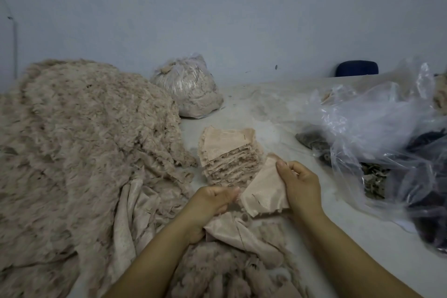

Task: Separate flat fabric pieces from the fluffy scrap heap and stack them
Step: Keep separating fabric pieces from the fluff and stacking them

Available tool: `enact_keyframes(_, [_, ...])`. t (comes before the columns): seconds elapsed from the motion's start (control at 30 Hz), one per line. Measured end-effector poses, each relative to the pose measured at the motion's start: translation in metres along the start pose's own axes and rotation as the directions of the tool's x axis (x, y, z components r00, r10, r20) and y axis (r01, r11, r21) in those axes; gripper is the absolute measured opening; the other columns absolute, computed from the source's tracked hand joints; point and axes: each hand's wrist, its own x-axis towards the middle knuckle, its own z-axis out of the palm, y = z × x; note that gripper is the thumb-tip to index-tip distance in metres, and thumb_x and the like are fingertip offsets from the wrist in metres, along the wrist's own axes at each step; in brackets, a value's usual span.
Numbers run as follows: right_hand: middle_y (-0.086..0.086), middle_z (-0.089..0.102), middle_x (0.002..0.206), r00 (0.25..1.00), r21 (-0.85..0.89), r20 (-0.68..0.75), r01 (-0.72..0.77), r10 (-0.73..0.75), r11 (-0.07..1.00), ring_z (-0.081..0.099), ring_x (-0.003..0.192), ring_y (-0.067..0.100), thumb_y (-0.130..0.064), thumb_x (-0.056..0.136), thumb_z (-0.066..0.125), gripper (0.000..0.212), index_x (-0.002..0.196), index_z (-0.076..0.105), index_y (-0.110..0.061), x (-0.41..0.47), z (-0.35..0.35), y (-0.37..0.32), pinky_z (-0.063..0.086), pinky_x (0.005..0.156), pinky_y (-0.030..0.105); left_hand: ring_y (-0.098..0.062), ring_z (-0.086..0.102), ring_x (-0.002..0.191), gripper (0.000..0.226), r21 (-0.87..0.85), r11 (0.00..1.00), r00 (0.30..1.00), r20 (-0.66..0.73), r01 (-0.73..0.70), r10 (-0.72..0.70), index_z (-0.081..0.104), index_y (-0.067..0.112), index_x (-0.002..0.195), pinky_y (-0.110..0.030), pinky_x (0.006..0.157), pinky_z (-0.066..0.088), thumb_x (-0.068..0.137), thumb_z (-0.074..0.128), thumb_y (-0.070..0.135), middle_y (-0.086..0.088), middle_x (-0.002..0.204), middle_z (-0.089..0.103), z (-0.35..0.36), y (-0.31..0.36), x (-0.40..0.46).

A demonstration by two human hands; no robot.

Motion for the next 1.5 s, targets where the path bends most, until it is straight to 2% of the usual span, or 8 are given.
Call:
enact_keyframes(0.33, [0.001,0.063,0.073,0.993,-0.261,-0.086,-0.096,0.075,0.961,0.059,0.079,0.023,-0.037,0.090,0.060,0.027,0.072,0.063,-0.016,0.014,-0.011,0.005,0.039,0.062,0.029,-0.006,0.029,0.043,0.028,-0.013,1.000,0.994,-0.102,0.023,-0.024,0.059,0.011,0.068,-0.018,0.042,0.026,0.087,0.060,0.033,0.003,0.048,0.036,-0.018,-0.007,0.010])
enact_keyframes(0.5, [0.011,0.042,0.137,0.997,-0.692,0.046,-0.009,0.057,0.722,0.033,0.128,0.030,-0.047,0.089,0.058,0.055,0.135,0.046,-0.020,0.007,-0.012,0.007,0.033,0.102,0.042,-0.002,0.064,0.078,0.030,0.456,0.887,0.957,0.279,-0.065,-0.074,0.070,0.030,0.083,-0.014,0.067,0.046,0.071,0.069,0.058,0.014,0.085,0.069,-0.027,0.000,0.001])
enact_keyframes(0.6, [0.007,0.039,0.138,0.986,-0.665,0.124,0.168,-0.114,0.728,0.028,0.127,0.025,-0.044,0.089,0.058,0.051,0.136,0.045,-0.028,0.000,-0.009,0.002,0.027,0.103,0.041,-0.001,0.048,0.061,0.028,0.637,0.728,0.898,0.435,-0.253,-0.069,0.059,0.025,0.063,-0.018,0.061,0.035,0.072,0.079,0.042,0.018,0.063,0.051,-0.031,0.002,-0.003])
enact_keyframes(0.73, [-0.001,0.034,0.142,0.927,-0.827,0.344,0.224,0.150,0.516,0.026,0.131,0.026,-0.060,0.086,0.053,0.059,0.139,0.037,-0.039,-0.004,-0.004,0.010,0.024,0.105,0.040,-0.007,0.050,0.063,0.034,0.669,0.697,0.938,0.348,-0.257,0.012,0.064,0.013,0.071,-0.023,0.062,0.037,0.081,0.071,0.044,0.008,0.065,0.052,-0.024,-0.002,-0.003])
enact_keyframes(1.17, [0.003,0.034,0.143,0.963,-0.941,0.239,0.197,0.127,0.277,0.030,0.127,0.028,-0.049,0.100,0.029,0.048,0.137,0.041,-0.021,0.000,0.005,0.024,0.026,0.100,0.039,0.004,0.051,0.062,0.021,0.485,0.837,0.823,0.563,-0.254,-0.077,0.068,0.013,0.066,-0.012,0.064,0.038,0.086,0.065,0.016,0.018,0.063,0.059,-0.055,0.020,-0.017])
enact_keyframes(1.3, [0.006,0.044,0.136,0.980,-0.875,0.186,0.200,-0.075,0.440,0.033,0.126,0.029,-0.038,0.101,0.037,0.036,0.128,0.053,-0.022,-0.003,0.006,0.018,0.023,0.100,0.039,-0.014,0.050,0.066,0.024,0.331,0.920,0.917,0.394,-0.211,0.068,0.070,0.008,0.069,-0.024,0.064,0.037,0.080,0.073,0.029,-0.001,0.069,0.057,-0.063,0.019,-0.016])
enact_keyframes(1.4, [-0.002,0.065,0.092,0.913,-0.634,0.223,0.402,-0.342,0.661,0.055,0.092,0.022,-0.031,0.097,0.049,0.024,0.093,0.068,-0.017,-0.012,0.006,0.003,0.032,0.077,0.028,-0.011,0.056,0.071,0.015,0.313,0.931,0.943,0.323,-0.187,0.081,0.072,0.012,0.077,-0.023,0.067,0.042,0.076,0.070,0.027,0.002,0.074,0.064,-0.056,0.015,-0.013])
enact_keyframes(1.5, [-0.011,0.068,0.080,0.836,-0.162,0.535,0.243,-0.122,0.956,0.061,0.079,0.006,-0.054,0.090,0.047,0.035,0.083,0.070,-0.028,-0.035,0.013,-0.015,0.044,0.070,0.014,0.001,0.049,0.060,0.014,0.286,0.932,0.941,0.314,-0.222,0.128,0.062,0.024,0.066,-0.013,0.056,0.039,0.076,0.072,0.024,0.015,0.064,0.055,-0.047,0.012,-0.010])
